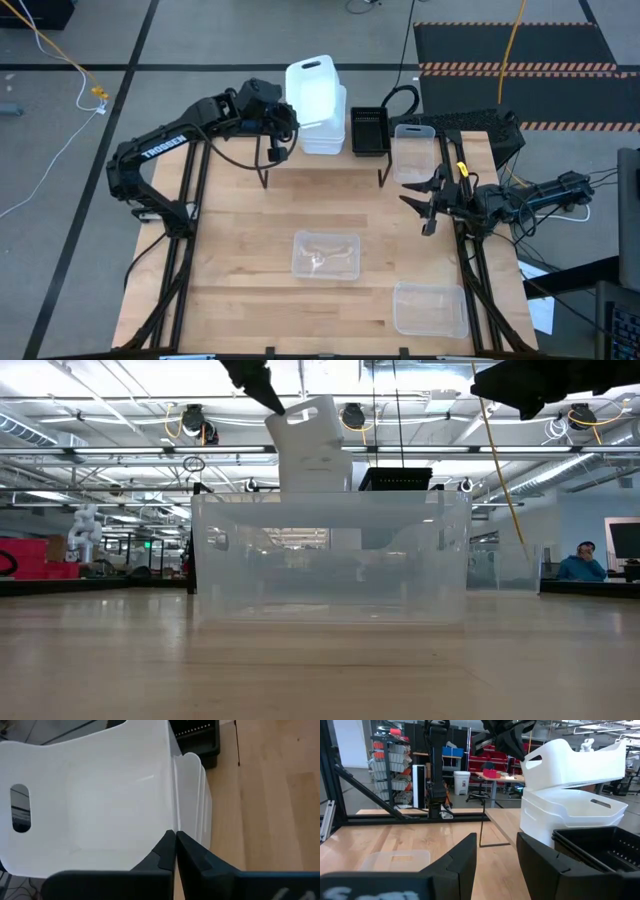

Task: Stack baskets on shelf by color
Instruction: Stack the white bin on the white bin on the shelf

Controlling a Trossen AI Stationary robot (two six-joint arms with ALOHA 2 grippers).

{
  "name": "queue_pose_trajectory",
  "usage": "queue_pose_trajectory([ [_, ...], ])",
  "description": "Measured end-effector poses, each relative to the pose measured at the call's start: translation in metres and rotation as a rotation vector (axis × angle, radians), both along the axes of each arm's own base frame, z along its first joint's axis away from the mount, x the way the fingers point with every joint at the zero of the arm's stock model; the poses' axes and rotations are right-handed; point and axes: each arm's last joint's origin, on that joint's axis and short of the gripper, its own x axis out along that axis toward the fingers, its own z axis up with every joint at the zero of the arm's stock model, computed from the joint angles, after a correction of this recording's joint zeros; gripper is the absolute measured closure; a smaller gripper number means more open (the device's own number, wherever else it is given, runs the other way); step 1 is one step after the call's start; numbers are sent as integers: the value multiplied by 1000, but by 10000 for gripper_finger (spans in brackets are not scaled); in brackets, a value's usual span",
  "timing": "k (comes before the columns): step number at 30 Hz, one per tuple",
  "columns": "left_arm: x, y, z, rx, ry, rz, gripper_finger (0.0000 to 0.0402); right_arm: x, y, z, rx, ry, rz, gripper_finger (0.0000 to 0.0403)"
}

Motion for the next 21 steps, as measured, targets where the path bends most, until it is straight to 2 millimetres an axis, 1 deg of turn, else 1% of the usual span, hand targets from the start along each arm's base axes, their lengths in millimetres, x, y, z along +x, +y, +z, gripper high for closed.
queue_pose_trajectory([
  [6,2,-5,0,-10,-6,-8,394,1,0,1,-1,-11,0,271],
  [11,3,-7,0,-28,-17,20,395,2,1,1,-2,-10,3,271],
  [21,3,-7,0,-55,-31,61,334,3,1,0,-3,-6,4,271],
])
